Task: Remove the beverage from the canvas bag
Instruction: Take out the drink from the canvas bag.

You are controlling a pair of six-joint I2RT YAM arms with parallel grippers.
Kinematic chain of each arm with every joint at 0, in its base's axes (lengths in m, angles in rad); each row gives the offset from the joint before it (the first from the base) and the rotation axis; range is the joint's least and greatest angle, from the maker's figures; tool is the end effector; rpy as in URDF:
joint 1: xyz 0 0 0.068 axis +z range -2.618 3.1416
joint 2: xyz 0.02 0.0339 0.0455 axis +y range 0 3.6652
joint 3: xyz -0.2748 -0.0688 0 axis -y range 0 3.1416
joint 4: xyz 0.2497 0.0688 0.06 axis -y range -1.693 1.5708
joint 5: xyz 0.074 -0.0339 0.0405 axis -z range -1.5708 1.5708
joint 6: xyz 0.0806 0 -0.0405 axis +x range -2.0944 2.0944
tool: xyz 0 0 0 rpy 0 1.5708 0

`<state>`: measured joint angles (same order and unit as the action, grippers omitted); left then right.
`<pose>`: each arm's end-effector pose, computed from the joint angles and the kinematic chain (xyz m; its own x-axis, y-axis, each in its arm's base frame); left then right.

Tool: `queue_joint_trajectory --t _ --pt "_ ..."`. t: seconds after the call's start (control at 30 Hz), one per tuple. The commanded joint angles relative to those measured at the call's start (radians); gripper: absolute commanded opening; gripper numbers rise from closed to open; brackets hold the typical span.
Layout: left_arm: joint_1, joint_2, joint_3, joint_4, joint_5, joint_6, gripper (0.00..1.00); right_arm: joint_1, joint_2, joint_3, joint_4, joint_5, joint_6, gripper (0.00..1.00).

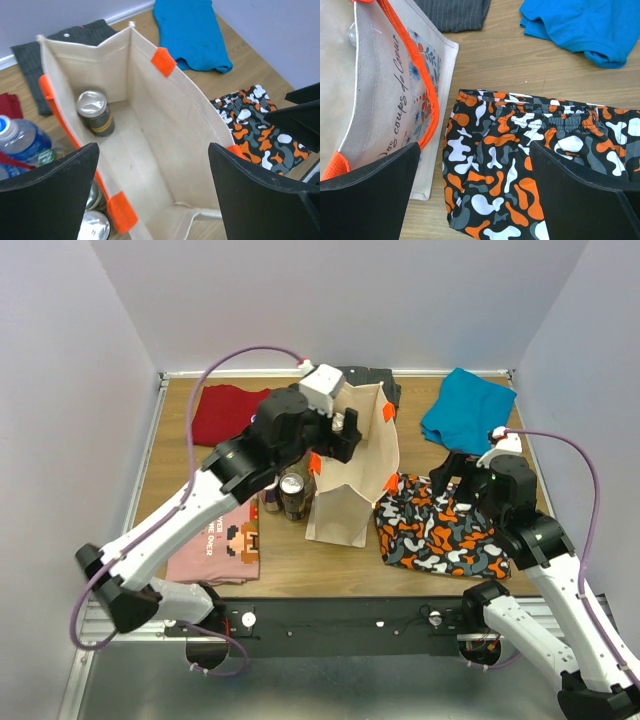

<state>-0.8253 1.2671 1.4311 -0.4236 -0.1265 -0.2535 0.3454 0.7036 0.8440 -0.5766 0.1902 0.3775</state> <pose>0.2267 -0.2306 0.4362 -0.3306 -0.0087 -0.9437 0.5818 0.7854 -0.2110 0.1822 0.0494 0.3209 -0.4327 0.2290 -0.8720 -0.0126 0.9656 0.2598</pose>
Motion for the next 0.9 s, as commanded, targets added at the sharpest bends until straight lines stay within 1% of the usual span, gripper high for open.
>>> queue_joint_trajectory --t 0.0,0.03,0.07,0.13,0.17,0.2,0.27,0.33,0.37,0.43,0.47,0.63,0.87 --pt "-0.006 0.168 0.118 -0.087 0.123 0.072 0.99 0.000 -0.015 -0.020 0.018 -0.014 0.018 0.99" --pt "-0.006 0.196 0.162 -0.096 0.122 0.083 0.99 0.001 -0.018 -0.022 0.020 -0.015 0.020 0.99" --pt "-0.006 0.262 0.185 -0.107 0.113 0.089 0.99 0.000 -0.021 -0.022 0.021 -0.012 0.020 0.99" --pt "-0.006 0.326 0.263 -0.153 0.079 0.099 0.99 0.001 -0.027 -0.020 0.020 -0.011 0.021 0.99" --pt "-0.006 0.392 0.291 -0.170 0.061 0.106 0.99 0.000 -0.026 -0.020 0.020 -0.011 0.020 0.99" --pt "-0.006 0.425 0.319 -0.206 0.023 0.108 0.99 0.000 -0.026 -0.020 0.020 -0.011 0.020 0.99" --pt "-0.002 0.518 0.405 -0.240 0.005 0.102 0.99 0.001 -0.024 -0.022 0.020 -0.012 0.020 0.99" --pt "0.008 0.578 0.497 -0.294 -0.007 0.091 0.99 0.000 -0.021 -0.020 0.020 -0.014 0.018 0.99" --pt "0.009 0.627 0.523 -0.308 -0.018 0.088 0.99 0.000 -0.021 -0.020 0.018 -0.009 0.018 0.99" --pt "0.018 0.670 0.589 -0.339 -0.038 0.066 0.99 0.000 -0.018 -0.019 0.018 -0.008 0.018 0.99" --pt "0.023 0.708 0.609 -0.348 -0.045 0.054 0.99 0.001 -0.015 -0.017 0.018 -0.006 0.017 0.99" --pt "0.051 0.767 0.670 -0.356 -0.084 0.008 0.99 0.000 0.002 -0.010 0.015 0.005 0.008 0.99" --pt "0.083 0.793 0.655 -0.342 -0.186 -0.020 0.99 0.000 0.014 -0.010 0.017 0.022 -0.003 0.99"
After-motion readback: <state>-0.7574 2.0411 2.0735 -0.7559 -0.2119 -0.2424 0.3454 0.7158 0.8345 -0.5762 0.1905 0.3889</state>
